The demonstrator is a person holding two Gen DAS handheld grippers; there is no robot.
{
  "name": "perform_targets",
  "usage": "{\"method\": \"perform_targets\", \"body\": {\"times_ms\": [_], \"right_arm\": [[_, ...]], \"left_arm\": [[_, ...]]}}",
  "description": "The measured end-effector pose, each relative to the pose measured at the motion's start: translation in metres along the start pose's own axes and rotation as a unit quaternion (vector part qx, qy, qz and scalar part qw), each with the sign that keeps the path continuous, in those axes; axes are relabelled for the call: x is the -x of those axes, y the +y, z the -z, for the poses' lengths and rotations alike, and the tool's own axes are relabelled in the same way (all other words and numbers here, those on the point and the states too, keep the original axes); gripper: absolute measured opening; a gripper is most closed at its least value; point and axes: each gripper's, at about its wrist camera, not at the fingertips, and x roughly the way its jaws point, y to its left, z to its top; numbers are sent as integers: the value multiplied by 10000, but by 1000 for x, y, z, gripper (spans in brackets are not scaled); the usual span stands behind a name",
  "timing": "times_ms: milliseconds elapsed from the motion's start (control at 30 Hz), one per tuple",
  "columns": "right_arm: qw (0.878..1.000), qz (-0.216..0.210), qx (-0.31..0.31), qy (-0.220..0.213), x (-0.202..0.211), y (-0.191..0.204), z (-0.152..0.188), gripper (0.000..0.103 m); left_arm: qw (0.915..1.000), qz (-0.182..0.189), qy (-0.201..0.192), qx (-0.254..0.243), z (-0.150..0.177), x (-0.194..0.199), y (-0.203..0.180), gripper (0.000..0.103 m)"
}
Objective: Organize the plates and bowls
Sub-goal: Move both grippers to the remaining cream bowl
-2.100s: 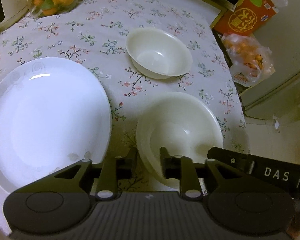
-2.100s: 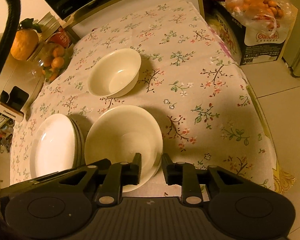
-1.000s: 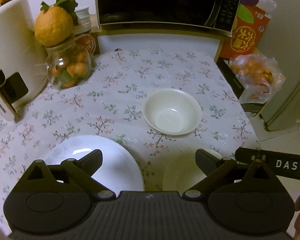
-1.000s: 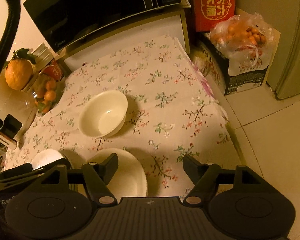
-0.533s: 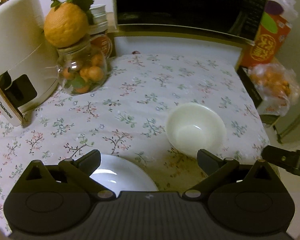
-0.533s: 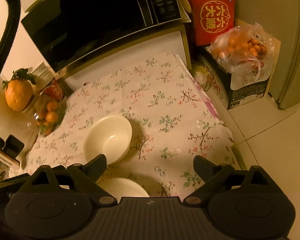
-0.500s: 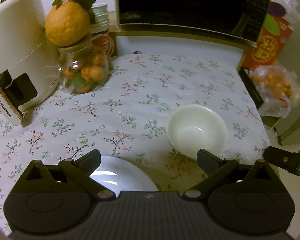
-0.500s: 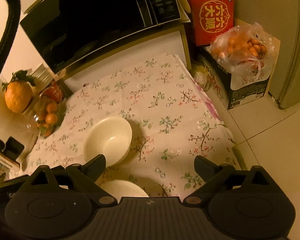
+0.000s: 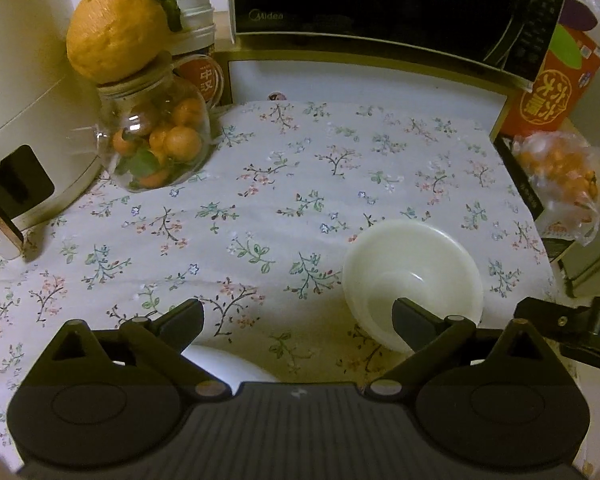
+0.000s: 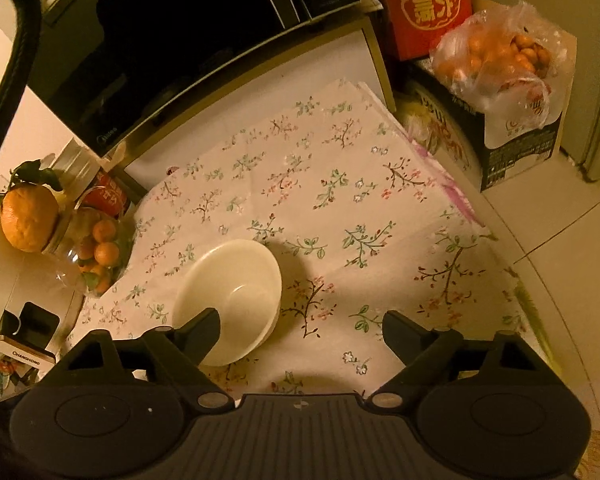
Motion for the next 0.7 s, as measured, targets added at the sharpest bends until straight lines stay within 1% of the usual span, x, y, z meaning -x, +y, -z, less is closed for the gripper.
{"method": "perform_targets", "body": {"times_ms": [167, 300, 433, 567, 700], "right_arm": [[9999, 113, 67, 80, -17, 1, -6, 76], [9999, 78, -24, 112, -24, 0, -9, 74], [9999, 21, 85, 121, -28, 9, -11, 73], [9997, 61, 135, 184, -35, 13, -13, 66], [9996, 125, 110, 244, -40, 12, -14, 60]], "left_arm": [[9999, -87, 9, -75, -3, -7, -3, 99], [9996, -215, 14, -183, -5, -15, -5, 98], [9997, -147, 170, -77, -7, -26, -2, 92], [9998, -107, 159, -58, -9, -33, -2, 90], [9996, -123, 246, -94, -9, -38, -5, 84]]}}
